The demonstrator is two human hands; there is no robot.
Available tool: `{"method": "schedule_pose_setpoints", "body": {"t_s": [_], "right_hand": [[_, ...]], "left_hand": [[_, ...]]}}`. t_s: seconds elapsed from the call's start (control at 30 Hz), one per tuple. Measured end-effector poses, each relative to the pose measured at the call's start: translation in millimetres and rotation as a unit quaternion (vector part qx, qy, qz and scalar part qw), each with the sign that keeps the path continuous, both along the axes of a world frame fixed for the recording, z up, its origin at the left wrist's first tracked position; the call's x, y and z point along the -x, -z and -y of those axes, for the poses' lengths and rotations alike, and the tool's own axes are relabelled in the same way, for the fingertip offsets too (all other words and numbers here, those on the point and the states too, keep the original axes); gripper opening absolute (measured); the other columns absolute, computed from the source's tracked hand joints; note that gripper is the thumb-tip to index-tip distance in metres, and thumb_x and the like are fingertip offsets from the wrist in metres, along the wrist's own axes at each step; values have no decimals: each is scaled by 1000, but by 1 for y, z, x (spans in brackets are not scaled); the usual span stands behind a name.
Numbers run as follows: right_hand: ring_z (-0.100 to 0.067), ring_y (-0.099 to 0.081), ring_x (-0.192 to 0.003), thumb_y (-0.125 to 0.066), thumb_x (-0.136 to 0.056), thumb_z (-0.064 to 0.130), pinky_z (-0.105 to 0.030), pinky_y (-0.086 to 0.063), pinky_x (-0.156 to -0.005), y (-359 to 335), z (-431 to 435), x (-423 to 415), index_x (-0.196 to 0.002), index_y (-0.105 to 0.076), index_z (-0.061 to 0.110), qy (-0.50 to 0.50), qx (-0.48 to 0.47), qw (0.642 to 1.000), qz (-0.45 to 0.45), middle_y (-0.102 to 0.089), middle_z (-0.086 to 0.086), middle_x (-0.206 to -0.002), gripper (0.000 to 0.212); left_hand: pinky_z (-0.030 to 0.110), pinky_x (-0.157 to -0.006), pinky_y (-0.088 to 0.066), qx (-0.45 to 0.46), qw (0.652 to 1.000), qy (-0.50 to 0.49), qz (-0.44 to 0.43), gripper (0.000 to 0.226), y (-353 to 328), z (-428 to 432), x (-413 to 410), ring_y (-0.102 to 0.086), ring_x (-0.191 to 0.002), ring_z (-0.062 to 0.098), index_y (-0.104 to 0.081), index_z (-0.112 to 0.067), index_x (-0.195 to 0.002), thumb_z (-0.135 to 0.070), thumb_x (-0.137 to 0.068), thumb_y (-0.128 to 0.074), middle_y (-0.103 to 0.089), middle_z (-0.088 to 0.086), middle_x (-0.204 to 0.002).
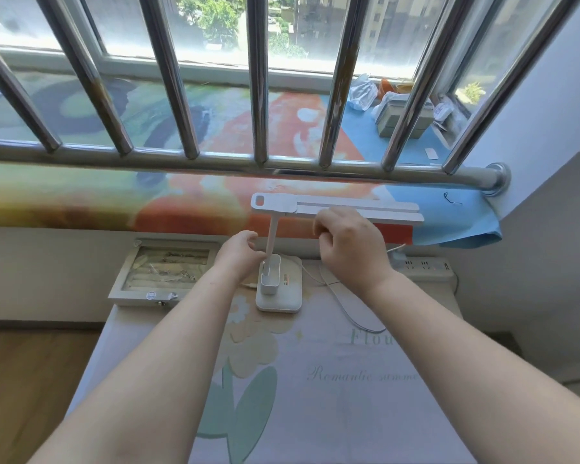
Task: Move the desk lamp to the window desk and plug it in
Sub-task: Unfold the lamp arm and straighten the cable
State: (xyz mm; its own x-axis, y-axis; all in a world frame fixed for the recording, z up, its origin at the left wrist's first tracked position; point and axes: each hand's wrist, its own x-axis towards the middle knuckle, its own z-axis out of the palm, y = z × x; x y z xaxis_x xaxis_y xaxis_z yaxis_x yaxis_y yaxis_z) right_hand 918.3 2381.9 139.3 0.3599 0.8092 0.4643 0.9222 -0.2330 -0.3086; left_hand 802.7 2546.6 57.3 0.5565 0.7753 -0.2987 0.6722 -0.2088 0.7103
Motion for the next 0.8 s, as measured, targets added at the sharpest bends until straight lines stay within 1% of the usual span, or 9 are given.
{"method": "schedule_pose_setpoints", "body": {"t_s": [0.1, 0.2, 0.27, 0.33, 0.43, 0.47, 0.6, 0.73, 0.8], "right_hand": [[-28, -56, -78, -51, -80, 2, -36, -45, -56, 24, -3, 9, -80, -62, 8, -19, 75, 997, -27, -64, -6, -77, 12], [-24, -57, -93, -47, -85, 5, -38, -49, -66, 50, -12, 15, -93, -63, 12, -10, 142, 987, -76, -67, -2, -93, 18], [-22, -56, -98, -43, -86, 7, -38, -51, -72, 63, -19, 17, -100, -61, 16, 3, 182, 977, -110, -66, 1, -101, 24], [-20, -56, -99, -42, -87, 9, -38, -50, -75, 76, -26, 20, -103, -60, 18, 18, 208, 969, -132, -65, 2, -105, 26], [-21, -57, -100, -42, -88, 10, -37, -50, -76, 94, -37, 21, -108, -59, 18, 29, 232, 961, -149, -63, 2, -108, 28], [-21, -57, -101, -42, -88, 12, -36, -49, -76, 100, -40, 20, -109, -59, 18, 32, 241, 958, -152, -63, 2, -109, 27], [-22, -58, -97, -43, -90, 18, -36, -49, -73, 123, -51, 16, -108, -58, 19, 59, 272, 946, -163, -62, 0, -109, 24], [-26, -59, -98, -43, -91, 22, -35, -48, -72, 144, -57, 11, -112, -58, 17, 83, 325, 927, -168, -63, -3, -111, 26], [-27, -59, -100, -43, -92, 25, -36, -49, -75, 151, -60, 10, -114, -58, 16, 88, 335, 922, -174, -62, -5, -113, 28]], "left_hand": [[26, -79, -42, 11, 1000, -14, -10, 46, 15, -1, 9, -55, -97, 16, -51, -20, -134, -15, -89, -58, -62, 1, -124], [29, -84, -48, 25, 1000, -17, -10, 43, 32, -3, 19, -59, -106, 19, -54, -19, -132, -10, -89, -52, -63, 2, -123], [32, -89, -50, 23, 1000, -16, -12, 43, 42, -4, 23, -59, -111, 21, -56, -19, -129, -8, -89, -50, -64, 2, -123], [32, -90, -50, 17, 1000, -17, -11, 41, 51, -7, 26, -59, -111, 21, -58, -20, -126, -7, -89, -49, -65, 1, -122], [26, -79, -48, 15, 1000, -15, -9, 38, 64, -13, 25, -59, -107, 17, -60, -23, -122, -8, -89, -48, -66, -2, -119], [24, -78, -46, 10, 1000, -10, -13, 38, 68, -14, 24, -59, -107, 16, -60, -23, -122, -8, -89, -48, -66, -3, -118], [22, -84, -43, -16, 999, 12, -33, 41, 79, -21, 20, -59, -111, 17, -59, -24, -125, -9, -89, -47, -66, -3, -121], [30, -91, -48, -42, 996, 47, -68, 42, 93, -25, 17, -58, -113, 24, -59, -21, -127, -10, -89, -45, -64, 2, -124], [32, -93, -48, -52, 992, 73, -85, 43, 101, -26, 16, -57, -115, 25, -59, -19, -128, -8, -88, -45, -63, 5, -126]]}}
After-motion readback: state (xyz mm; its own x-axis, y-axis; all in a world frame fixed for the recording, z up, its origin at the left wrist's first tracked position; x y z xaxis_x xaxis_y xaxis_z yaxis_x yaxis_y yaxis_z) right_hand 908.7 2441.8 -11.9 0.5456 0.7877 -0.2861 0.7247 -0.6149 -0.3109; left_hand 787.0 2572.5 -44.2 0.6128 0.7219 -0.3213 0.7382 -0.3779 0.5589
